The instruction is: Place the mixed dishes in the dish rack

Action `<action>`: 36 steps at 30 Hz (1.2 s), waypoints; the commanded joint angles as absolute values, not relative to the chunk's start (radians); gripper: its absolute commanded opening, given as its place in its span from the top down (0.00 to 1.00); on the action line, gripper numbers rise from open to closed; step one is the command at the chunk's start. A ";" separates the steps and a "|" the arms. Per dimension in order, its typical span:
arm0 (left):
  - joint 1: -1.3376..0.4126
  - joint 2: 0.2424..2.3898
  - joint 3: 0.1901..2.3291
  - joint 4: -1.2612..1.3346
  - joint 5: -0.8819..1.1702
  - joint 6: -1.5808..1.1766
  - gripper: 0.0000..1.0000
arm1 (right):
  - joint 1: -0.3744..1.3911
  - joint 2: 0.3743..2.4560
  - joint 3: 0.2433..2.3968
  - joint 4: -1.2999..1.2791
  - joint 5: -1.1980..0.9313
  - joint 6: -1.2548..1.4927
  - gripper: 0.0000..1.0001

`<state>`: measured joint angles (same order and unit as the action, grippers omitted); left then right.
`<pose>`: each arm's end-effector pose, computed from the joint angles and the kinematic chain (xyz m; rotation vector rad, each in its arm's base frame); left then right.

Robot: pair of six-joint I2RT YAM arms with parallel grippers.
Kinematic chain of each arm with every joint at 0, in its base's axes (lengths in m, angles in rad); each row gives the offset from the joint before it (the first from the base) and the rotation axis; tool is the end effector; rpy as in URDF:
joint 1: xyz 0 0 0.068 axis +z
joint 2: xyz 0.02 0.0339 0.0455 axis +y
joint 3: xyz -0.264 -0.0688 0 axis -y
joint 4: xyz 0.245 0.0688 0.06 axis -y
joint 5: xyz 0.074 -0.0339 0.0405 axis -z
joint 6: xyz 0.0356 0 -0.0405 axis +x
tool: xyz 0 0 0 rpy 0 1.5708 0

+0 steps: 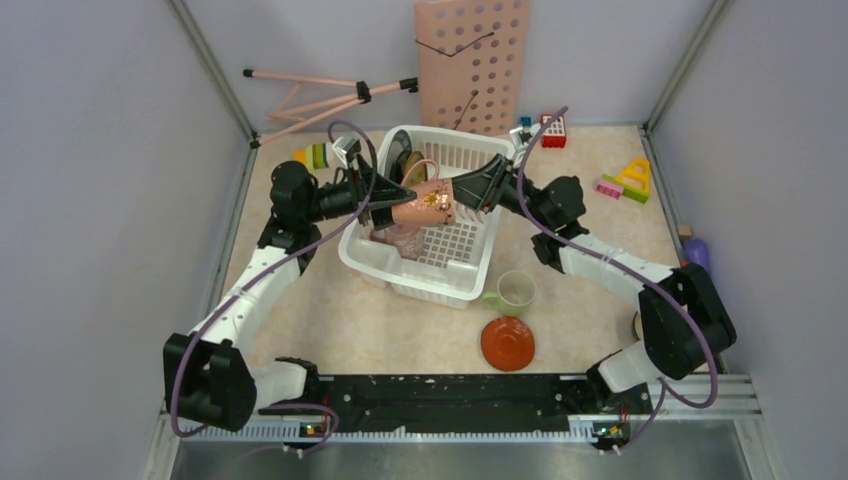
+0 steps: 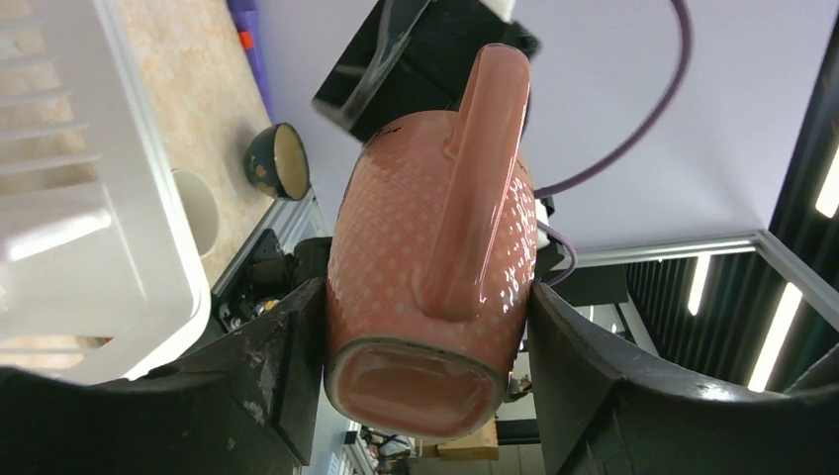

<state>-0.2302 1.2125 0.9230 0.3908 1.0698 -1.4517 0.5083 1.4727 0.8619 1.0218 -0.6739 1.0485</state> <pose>0.2557 -0.0920 0.3575 -0.0594 1.9578 -1.9981 0.2710 0.1764 0.3255 -0.3200 1.4244 1.7011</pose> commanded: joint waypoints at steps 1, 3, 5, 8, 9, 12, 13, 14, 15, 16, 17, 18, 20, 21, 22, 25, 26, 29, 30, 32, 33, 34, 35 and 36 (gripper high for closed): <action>-0.238 1.186 0.935 0.300 1.092 -1.337 1.00 | 0.507 1.403 0.865 1.006 -0.579 0.961 0.45; -0.238 1.188 0.955 0.217 1.067 -1.274 1.00 | 0.503 1.382 0.864 0.946 -0.553 0.922 0.37; -0.238 1.197 0.989 0.094 1.019 -1.168 1.00 | 0.496 1.358 0.856 0.889 -0.528 0.889 0.26; -0.240 1.211 1.055 -0.127 0.914 -1.002 1.00 | 0.480 1.309 0.834 0.783 -0.481 0.830 0.22; -0.249 1.213 1.078 -0.193 0.866 -0.947 1.00 | 0.475 1.287 0.828 0.729 -0.456 0.802 0.21; -0.292 1.234 1.183 -0.427 0.688 -0.769 1.00 | 0.456 1.215 0.804 0.589 -0.381 0.728 0.19; -0.306 1.244 1.212 -0.477 0.643 -0.740 1.00 | 0.451 1.193 0.795 0.556 -0.361 0.707 0.19; -0.311 1.253 1.226 -0.506 0.620 -0.728 1.00 | 0.447 1.173 0.791 0.520 -0.342 0.688 0.18; -0.312 1.267 1.235 -0.527 0.607 -0.725 1.00 | 0.445 1.156 0.791 0.482 -0.322 0.667 0.18; -0.316 1.279 1.247 -0.553 0.590 -0.719 1.00 | 0.445 1.143 0.798 0.439 -0.305 0.648 0.18; -0.324 1.295 1.266 -0.611 0.554 -0.705 1.00 | 0.445 1.130 0.800 0.399 -0.290 0.626 0.18; -0.338 1.313 1.298 -0.680 0.500 -0.685 1.00 | 0.446 1.116 0.800 0.368 -0.279 0.607 0.18; -0.366 1.364 1.372 -0.800 0.403 -0.641 1.00 | 0.446 1.084 0.790 0.315 -0.249 0.579 0.18; -0.376 1.385 1.397 -0.852 0.379 -0.624 1.00 | 0.444 1.068 0.782 0.305 -0.239 0.570 0.18; -0.381 1.402 1.415 -0.893 0.363 -0.611 1.00 | 0.443 1.052 0.776 0.292 -0.234 0.561 0.18; -0.402 1.443 1.445 -0.989 0.290 -0.576 1.00 | 0.444 1.026 0.763 0.275 -0.243 0.549 0.18; -0.406 1.455 1.452 -1.009 0.268 -0.568 1.00 | 0.444 1.027 0.763 0.272 -0.258 0.544 0.18; -0.433 1.492 1.481 -1.058 0.243 -0.549 1.00 | 0.444 1.048 0.781 0.233 -0.295 0.524 0.20; -0.452 1.509 1.498 -1.080 0.235 -0.543 1.00 | 0.443 1.058 0.795 0.207 -0.297 0.518 0.21; -0.487 1.552 1.543 -1.113 0.210 -0.539 1.00 | 0.444 1.070 0.804 0.177 -0.300 0.503 0.21; -0.509 1.580 1.573 -1.138 0.193 -0.534 1.00 | 0.443 1.071 0.803 0.173 -0.302 0.501 0.21; -0.532 1.610 1.609 -1.166 0.174 -0.527 1.00 | 0.443 1.070 0.801 0.171 -0.302 0.497 0.21; -0.555 1.644 1.646 -1.193 0.156 -0.520 1.00 | 0.444 1.069 0.799 0.171 -0.302 0.494 0.21; -0.573 1.687 1.699 -1.222 0.139 -0.510 1.00 | 0.444 1.067 0.798 0.171 -0.303 0.491 0.21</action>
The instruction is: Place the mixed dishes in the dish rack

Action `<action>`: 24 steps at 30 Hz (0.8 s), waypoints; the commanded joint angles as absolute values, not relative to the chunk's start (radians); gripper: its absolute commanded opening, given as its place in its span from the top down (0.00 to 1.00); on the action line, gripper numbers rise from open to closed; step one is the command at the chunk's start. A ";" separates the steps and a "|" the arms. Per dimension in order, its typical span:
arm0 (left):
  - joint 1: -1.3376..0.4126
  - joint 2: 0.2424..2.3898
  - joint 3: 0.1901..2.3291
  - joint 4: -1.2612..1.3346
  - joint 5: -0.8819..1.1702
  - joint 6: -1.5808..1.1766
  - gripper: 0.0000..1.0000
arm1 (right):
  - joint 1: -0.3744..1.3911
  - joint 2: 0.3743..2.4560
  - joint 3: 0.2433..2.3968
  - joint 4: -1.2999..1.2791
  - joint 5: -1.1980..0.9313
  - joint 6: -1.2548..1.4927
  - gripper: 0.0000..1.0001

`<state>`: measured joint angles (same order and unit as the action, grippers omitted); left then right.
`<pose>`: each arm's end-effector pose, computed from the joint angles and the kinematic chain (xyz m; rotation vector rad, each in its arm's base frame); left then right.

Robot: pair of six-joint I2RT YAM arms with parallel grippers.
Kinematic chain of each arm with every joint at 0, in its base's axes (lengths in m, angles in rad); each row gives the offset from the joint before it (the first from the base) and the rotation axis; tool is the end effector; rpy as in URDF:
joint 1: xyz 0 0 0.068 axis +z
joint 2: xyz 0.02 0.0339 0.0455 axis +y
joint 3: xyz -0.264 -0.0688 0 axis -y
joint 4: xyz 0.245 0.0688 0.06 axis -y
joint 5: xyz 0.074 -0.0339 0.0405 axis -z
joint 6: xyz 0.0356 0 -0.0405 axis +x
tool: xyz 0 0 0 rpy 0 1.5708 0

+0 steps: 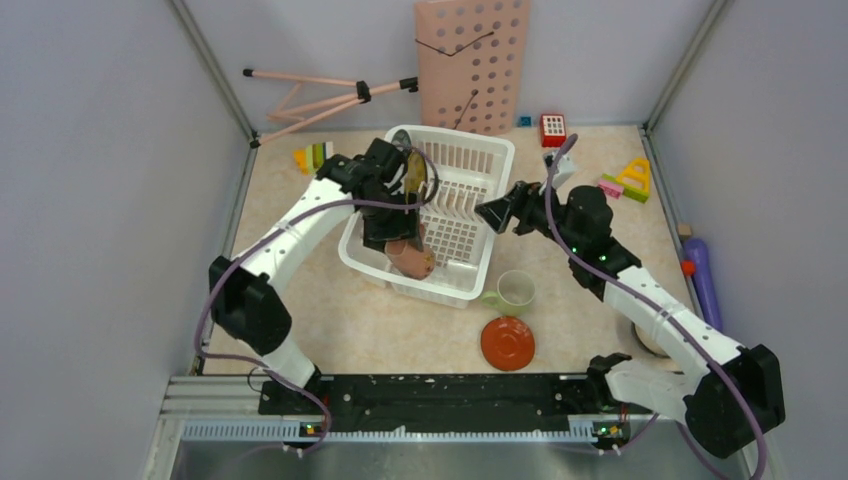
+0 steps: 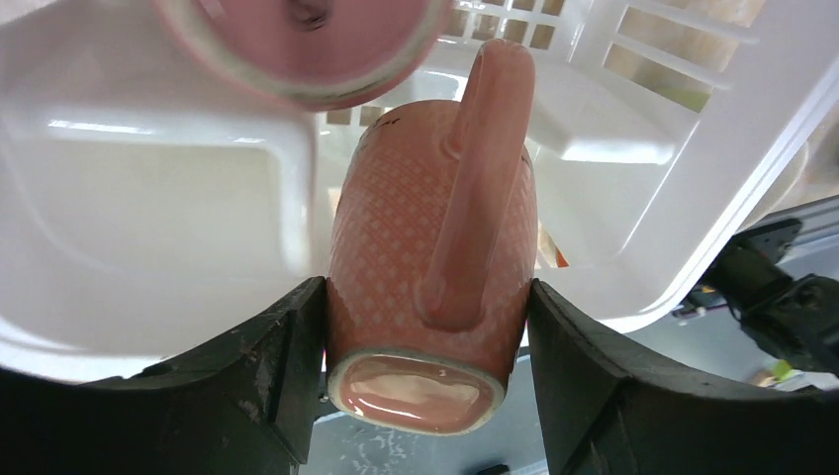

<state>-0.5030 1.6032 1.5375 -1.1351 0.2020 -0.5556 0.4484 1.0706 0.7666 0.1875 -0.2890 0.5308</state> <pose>0.2737 -0.1587 0.3196 -0.0211 2.8780 -0.5236 0.2231 0.1186 0.3165 -0.1556 1.7728 0.9652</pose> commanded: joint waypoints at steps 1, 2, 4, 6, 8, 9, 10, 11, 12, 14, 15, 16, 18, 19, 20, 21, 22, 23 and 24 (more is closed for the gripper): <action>-0.592 1.716 1.734 -1.243 0.121 -0.500 1.00 | 0.443 1.065 0.797 0.170 -0.305 0.488 0.21; -0.610 1.746 1.765 -1.268 0.102 -0.489 1.00 | 0.444 1.062 0.795 0.169 -0.307 0.487 0.21; -0.637 1.796 1.813 -1.313 0.023 -0.483 1.00 | 0.443 1.055 0.791 0.168 -0.311 0.483 0.21; -0.660 1.836 1.842 -1.349 -0.041 -0.480 1.00 | 0.443 1.051 0.790 0.159 -0.316 0.477 0.21; -0.679 1.865 1.859 -1.379 -0.071 -0.481 1.00 | 0.444 1.046 0.792 0.138 -0.309 0.469 0.21; -0.688 1.877 1.866 -1.394 -0.078 -0.481 1.00 | 0.443 1.045 0.795 0.124 -0.308 0.463 0.21; -0.700 1.886 1.871 -1.409 -0.085 -0.482 1.00 | 0.443 1.044 0.796 0.115 -0.307 0.458 0.21; -0.709 1.893 1.874 -1.418 -0.094 -0.482 1.00 | 0.443 1.042 0.795 0.107 -0.306 0.454 0.21; -0.715 1.899 1.875 -1.427 -0.105 -0.483 1.00 | 0.443 1.039 0.794 0.104 -0.304 0.452 0.21; -0.724 1.907 1.869 -1.435 -0.115 -0.488 1.00 | 0.444 1.036 0.792 0.093 -0.300 0.453 0.21; -0.728 1.907 1.859 -1.430 -0.115 -0.489 1.00 | 0.443 1.035 0.792 0.083 -0.297 0.453 0.21; -0.730 1.905 1.848 -1.423 -0.114 -0.493 1.00 | 0.444 1.036 0.796 0.067 -0.289 0.455 0.21; -0.731 1.895 1.818 -1.399 -0.098 -0.501 0.96 | 0.443 1.040 0.808 0.026 -0.266 0.461 0.20; -0.732 1.889 1.803 -1.388 -0.088 -0.503 0.92 | 0.443 1.040 0.813 0.007 -0.257 0.462 0.19; -0.732 1.886 1.797 -1.381 -0.084 -0.503 0.89 | 0.444 1.039 0.818 -0.021 -0.248 0.463 0.19; -0.732 1.887 1.793 -1.380 -0.084 -0.502 0.87 | 0.443 1.036 0.822 -0.043 -0.240 0.463 0.19; -0.733 1.886 1.791 -1.381 -0.084 -0.501 0.85 | 0.443 1.030 0.824 -0.059 -0.231 0.461 0.18; -0.732 1.888 1.790 -1.384 -0.084 -0.498 0.84 | 0.443 1.022 0.824 -0.073 -0.222 0.459 0.18; -0.732 1.890 1.790 -1.389 -0.081 -0.495 0.82 | 0.443 1.013 0.823 -0.086 -0.213 0.458 0.17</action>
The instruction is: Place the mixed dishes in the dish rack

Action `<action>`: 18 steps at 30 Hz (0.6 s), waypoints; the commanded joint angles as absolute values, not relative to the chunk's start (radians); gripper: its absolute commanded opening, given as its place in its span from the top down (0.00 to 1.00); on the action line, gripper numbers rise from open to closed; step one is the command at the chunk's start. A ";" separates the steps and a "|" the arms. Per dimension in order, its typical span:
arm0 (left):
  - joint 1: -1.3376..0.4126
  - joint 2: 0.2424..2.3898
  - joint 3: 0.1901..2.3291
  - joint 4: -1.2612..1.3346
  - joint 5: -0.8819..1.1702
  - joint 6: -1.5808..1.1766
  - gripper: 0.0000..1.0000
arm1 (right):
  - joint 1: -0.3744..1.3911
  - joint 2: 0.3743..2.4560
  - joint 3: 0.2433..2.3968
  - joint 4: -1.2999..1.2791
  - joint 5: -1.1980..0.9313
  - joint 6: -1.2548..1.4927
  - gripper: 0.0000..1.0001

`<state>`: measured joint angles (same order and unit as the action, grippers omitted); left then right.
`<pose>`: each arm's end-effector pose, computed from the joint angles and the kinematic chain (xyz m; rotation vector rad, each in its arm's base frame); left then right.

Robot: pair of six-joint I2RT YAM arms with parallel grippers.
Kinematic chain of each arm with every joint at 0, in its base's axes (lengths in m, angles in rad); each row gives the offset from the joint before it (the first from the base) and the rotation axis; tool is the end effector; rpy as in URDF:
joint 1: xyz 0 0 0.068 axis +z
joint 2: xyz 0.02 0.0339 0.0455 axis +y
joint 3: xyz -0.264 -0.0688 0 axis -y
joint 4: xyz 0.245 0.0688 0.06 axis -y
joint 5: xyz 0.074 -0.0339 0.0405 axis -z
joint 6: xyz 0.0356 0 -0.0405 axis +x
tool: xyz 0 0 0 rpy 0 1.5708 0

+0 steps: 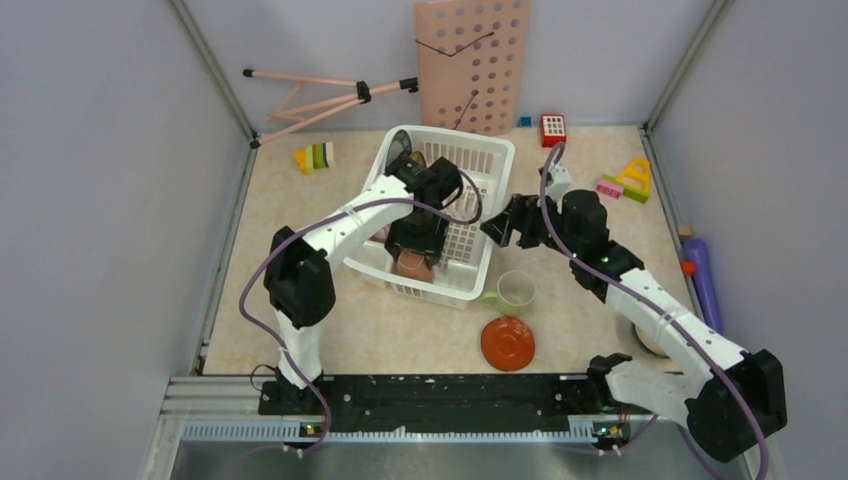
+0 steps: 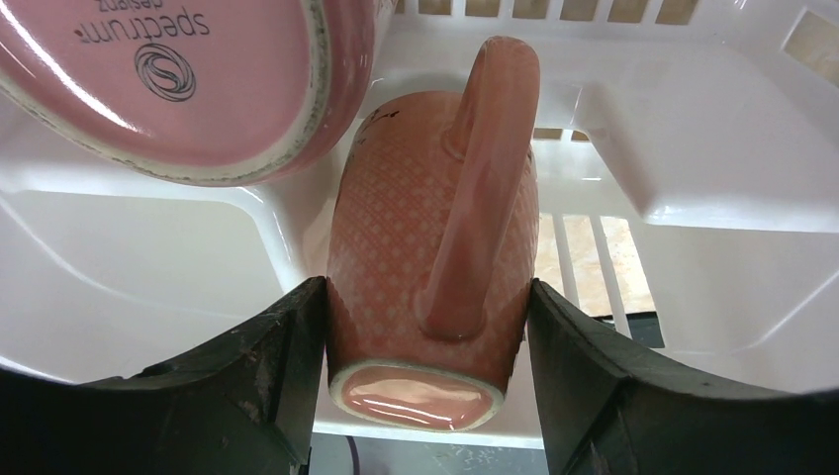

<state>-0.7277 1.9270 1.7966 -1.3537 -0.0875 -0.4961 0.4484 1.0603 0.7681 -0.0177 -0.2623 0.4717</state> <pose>0.2800 -0.2453 0.2795 0.3433 3.0007 0.0330 0.2178 0.1150 0.2977 -0.1655 1.9586 0.8652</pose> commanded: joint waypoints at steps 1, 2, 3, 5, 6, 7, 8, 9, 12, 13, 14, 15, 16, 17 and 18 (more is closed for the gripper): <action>-0.732 1.892 1.791 -1.392 -0.077 -0.493 0.79 | 0.444 1.004 0.821 -0.103 -0.205 0.456 0.16; -0.732 1.894 1.792 -1.399 -0.074 -0.492 0.75 | 0.443 0.997 0.821 -0.118 -0.197 0.455 0.14; -0.732 1.892 1.796 -1.404 -0.071 -0.493 0.73 | 0.444 0.991 0.823 -0.132 -0.190 0.454 0.12; -0.732 1.879 1.796 -1.409 -0.074 -0.503 0.67 | 0.443 0.988 0.828 -0.169 -0.185 0.452 0.10; -0.732 1.868 1.792 -1.406 -0.074 -0.506 0.63 | 0.443 0.988 0.830 -0.186 -0.182 0.452 0.09; -0.732 1.857 1.784 -1.400 -0.070 -0.506 0.59 | 0.443 0.988 0.829 -0.198 -0.178 0.451 0.07; -0.732 1.852 1.783 -1.400 -0.063 -0.506 0.57 | 0.444 0.988 0.827 -0.211 -0.172 0.452 0.06; -0.732 1.848 1.782 -1.403 -0.058 -0.506 0.57 | 0.444 0.986 0.825 -0.221 -0.166 0.452 0.05; -0.732 1.839 1.772 -1.407 -0.054 -0.508 0.55 | 0.443 0.979 0.818 -0.253 -0.151 0.454 0.02; -0.732 1.836 1.768 -1.407 -0.052 -0.508 0.53 | 0.444 0.978 0.817 -0.263 -0.148 0.455 0.01; -0.732 1.833 1.764 -1.406 -0.049 -0.508 0.52 | 0.443 0.976 0.816 -0.272 -0.146 0.455 0.01; -0.732 1.831 1.759 -1.405 -0.048 -0.508 0.51 | 0.444 0.974 0.814 -0.283 -0.145 0.455 0.01; -0.732 1.828 1.756 -1.405 -0.048 -0.508 0.50 | 0.444 0.969 0.810 -0.287 -0.144 0.455 0.01; -0.732 1.827 1.752 -1.405 -0.049 -0.509 0.45 | 0.443 0.964 0.806 -0.288 -0.145 0.457 0.01; -0.732 1.824 1.750 -1.405 -0.049 -0.510 0.43 | 0.444 0.956 0.802 -0.288 -0.145 0.457 0.01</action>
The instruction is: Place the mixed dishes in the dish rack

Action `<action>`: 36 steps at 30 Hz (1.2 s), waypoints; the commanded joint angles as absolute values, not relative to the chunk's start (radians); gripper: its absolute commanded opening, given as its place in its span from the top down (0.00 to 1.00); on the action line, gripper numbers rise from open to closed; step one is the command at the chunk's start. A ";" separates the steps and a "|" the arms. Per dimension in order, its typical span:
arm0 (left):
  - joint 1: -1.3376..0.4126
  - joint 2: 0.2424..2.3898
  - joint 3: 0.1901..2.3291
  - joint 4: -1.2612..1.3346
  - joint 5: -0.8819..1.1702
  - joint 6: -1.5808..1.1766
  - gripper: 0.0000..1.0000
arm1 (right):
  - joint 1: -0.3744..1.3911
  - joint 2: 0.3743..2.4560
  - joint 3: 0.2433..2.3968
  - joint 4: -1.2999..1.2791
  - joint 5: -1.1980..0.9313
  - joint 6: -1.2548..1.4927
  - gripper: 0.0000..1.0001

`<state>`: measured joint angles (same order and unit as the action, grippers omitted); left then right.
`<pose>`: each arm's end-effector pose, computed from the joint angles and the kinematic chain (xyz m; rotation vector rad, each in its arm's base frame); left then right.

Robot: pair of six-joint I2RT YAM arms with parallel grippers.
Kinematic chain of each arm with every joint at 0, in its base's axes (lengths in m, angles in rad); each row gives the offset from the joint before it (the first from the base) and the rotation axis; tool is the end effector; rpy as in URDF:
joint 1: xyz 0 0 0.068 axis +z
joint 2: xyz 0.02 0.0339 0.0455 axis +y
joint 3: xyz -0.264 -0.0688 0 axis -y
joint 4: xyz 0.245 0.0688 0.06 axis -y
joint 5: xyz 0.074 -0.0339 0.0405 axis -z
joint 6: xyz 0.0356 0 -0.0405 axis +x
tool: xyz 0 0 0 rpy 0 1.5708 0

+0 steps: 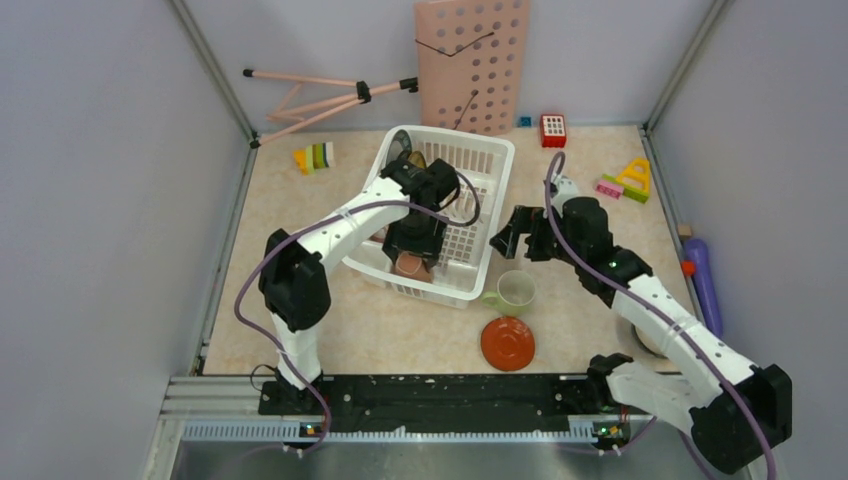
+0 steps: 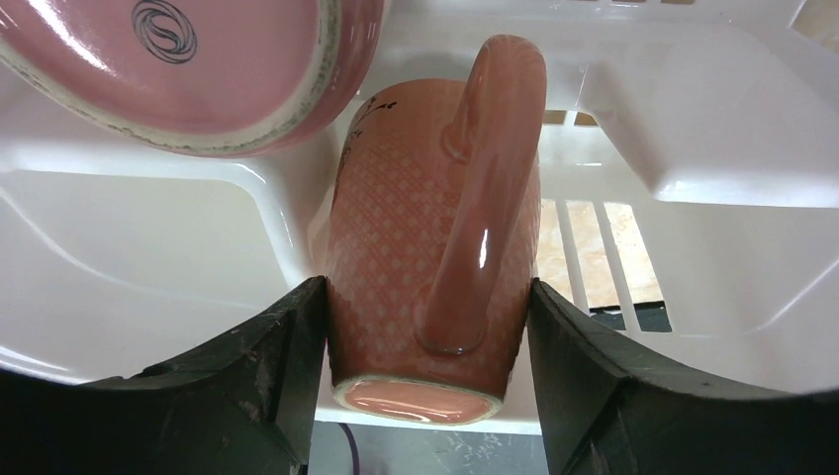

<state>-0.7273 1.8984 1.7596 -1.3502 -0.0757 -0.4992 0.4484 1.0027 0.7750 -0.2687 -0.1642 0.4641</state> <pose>0.2743 -0.2406 0.2799 0.3403 3.0120 0.0225 0.2013 0.1033 0.2872 -0.0881 2.1403 0.7195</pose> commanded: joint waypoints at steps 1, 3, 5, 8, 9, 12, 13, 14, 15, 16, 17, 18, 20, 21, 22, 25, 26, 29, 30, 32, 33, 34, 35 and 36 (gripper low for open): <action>-0.732 1.822 1.745 -1.403 -0.052 -0.512 0.43 | 0.443 0.950 0.798 -0.288 -0.146 0.460 0.01; -0.732 1.817 1.742 -1.404 -0.057 -0.514 0.40 | 0.444 0.941 0.794 -0.288 -0.149 0.463 0.01; -0.732 1.811 1.736 -1.396 -0.054 -0.512 0.27 | 0.444 0.935 0.793 -0.288 -0.154 0.467 0.01; -0.732 1.808 1.732 -1.377 -0.046 -0.505 0.02 | 0.443 0.933 0.794 -0.287 -0.162 0.469 0.01; -0.732 1.813 1.736 -1.372 -0.041 -0.501 0.02 | 0.444 0.933 0.795 -0.287 -0.165 0.469 0.01; -0.732 1.842 1.761 -1.389 -0.038 -0.495 0.02 | 0.444 0.928 0.795 -0.288 -0.168 0.468 0.01; -0.732 1.850 1.771 -1.396 -0.038 -0.492 0.02 | 0.444 0.926 0.796 -0.290 -0.167 0.468 0.01; -0.732 1.856 1.780 -1.405 -0.038 -0.488 0.02 | 0.443 0.926 0.797 -0.294 -0.167 0.468 0.01; -0.732 1.857 1.791 -1.416 -0.039 -0.487 0.02 | 0.443 0.925 0.799 -0.298 -0.167 0.467 0.01; -0.732 1.856 1.800 -1.424 -0.043 -0.486 0.02 | 0.444 0.924 0.801 -0.304 -0.167 0.466 0.01; -0.732 1.849 1.807 -1.430 -0.048 -0.488 0.03 | 0.443 0.925 0.804 -0.314 -0.167 0.464 0.01; -0.732 1.840 1.813 -1.433 -0.051 -0.489 0.03 | 0.443 0.924 0.807 -0.324 -0.166 0.463 0.01; -0.732 1.815 1.821 -1.438 -0.056 -0.496 0.03 | 0.443 0.926 0.811 -0.346 -0.164 0.460 0.01; -0.731 1.800 1.825 -1.440 -0.058 -0.499 0.03 | 0.444 0.929 0.813 -0.360 -0.164 0.460 0.01; -0.730 1.777 1.829 -1.442 -0.060 -0.503 0.03 | 0.443 0.932 0.815 -0.380 -0.166 0.461 0.01; -0.730 1.720 1.837 -1.425 -0.081 -0.508 0.03 | 0.444 0.934 0.828 -0.450 -0.169 0.480 0.03; -0.729 1.700 1.841 -1.408 -0.092 -0.508 0.03 | 0.444 0.935 0.836 -0.478 -0.161 0.487 0.04; -0.729 1.599 1.781 -1.275 -0.154 -0.498 0.05 | 0.445 0.936 0.862 -0.581 -0.088 0.511 0.05; -0.729 1.560 1.743 -1.213 -0.174 -0.491 0.05 | 0.445 0.935 0.865 -0.608 -0.060 0.522 0.06; -0.726 1.480 1.666 -1.077 -0.213 -0.475 0.06 | 0.443 0.936 0.859 -0.666 -0.008 0.550 0.07; -0.720 1.441 1.624 -1.016 -0.219 -0.461 0.06 | 0.444 0.938 0.852 -0.681 0.035 0.562 0.09; -0.710 1.395 1.584 -0.959 -0.217 -0.455 0.06 | 0.445 0.939 0.845 -0.696 0.051 0.585 0.11; -0.696 1.349 1.541 -0.901 -0.194 -0.450 0.07 | 0.445 0.939 0.836 -0.706 0.057 0.599 0.14; -0.679 1.292 1.491 -0.850 -0.173 -0.447 0.07 | 0.445 0.938 0.820 -0.707 0.049 0.605 0.15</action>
